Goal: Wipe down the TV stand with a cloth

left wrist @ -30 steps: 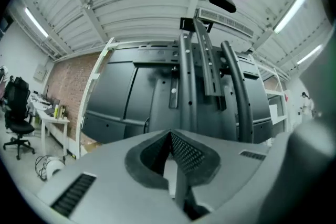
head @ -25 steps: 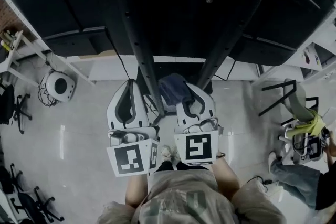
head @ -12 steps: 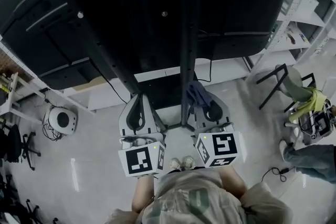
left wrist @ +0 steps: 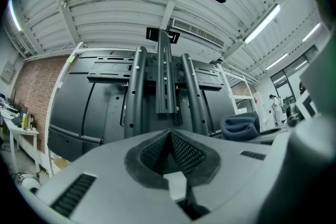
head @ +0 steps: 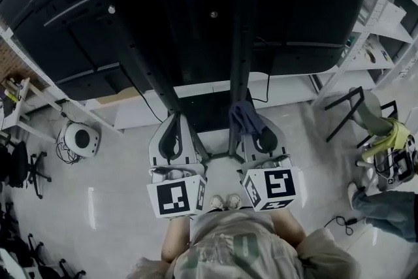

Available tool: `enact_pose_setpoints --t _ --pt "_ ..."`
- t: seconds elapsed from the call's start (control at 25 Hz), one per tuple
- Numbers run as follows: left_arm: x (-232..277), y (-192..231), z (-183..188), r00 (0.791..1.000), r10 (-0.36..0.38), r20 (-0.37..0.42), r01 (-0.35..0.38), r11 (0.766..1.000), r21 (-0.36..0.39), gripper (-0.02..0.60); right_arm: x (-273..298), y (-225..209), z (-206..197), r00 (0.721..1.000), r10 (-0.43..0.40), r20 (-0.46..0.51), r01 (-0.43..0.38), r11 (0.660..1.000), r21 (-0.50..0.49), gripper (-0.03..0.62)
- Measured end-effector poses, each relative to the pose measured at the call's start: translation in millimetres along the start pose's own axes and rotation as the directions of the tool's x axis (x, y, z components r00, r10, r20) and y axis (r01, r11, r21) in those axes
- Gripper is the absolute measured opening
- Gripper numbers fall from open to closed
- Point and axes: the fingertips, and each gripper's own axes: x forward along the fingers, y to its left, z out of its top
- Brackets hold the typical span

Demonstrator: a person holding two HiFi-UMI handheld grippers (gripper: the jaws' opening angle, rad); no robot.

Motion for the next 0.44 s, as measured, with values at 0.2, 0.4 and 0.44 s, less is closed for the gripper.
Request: enact_pose_setpoints --t 0.2,0.4,0.44 --pt "-6.1 -1.9 2.4 1.000 0.013 -0.003 -0.013 1.000 0.014 0.015 -1.9 4.7 1.7 1.000 0.027 0.003 -0.027 1.000 -0.015 0.057" --pt "-8.2 -6.1 4.0 1.000 0.017 0.002 -0.017 1.000 0.021 0.015 -4.5 1.4 1.2 1.000 0.027 0.003 -0.027 0.999 -0.020 0.057" --pt "-8.5 -6.7 4.5 1.000 0.018 0.004 -0.019 1.000 0.022 0.015 -5.1 0.7 1.1 1.000 0.027 0.003 -0.027 0.999 -0.022 0.057"
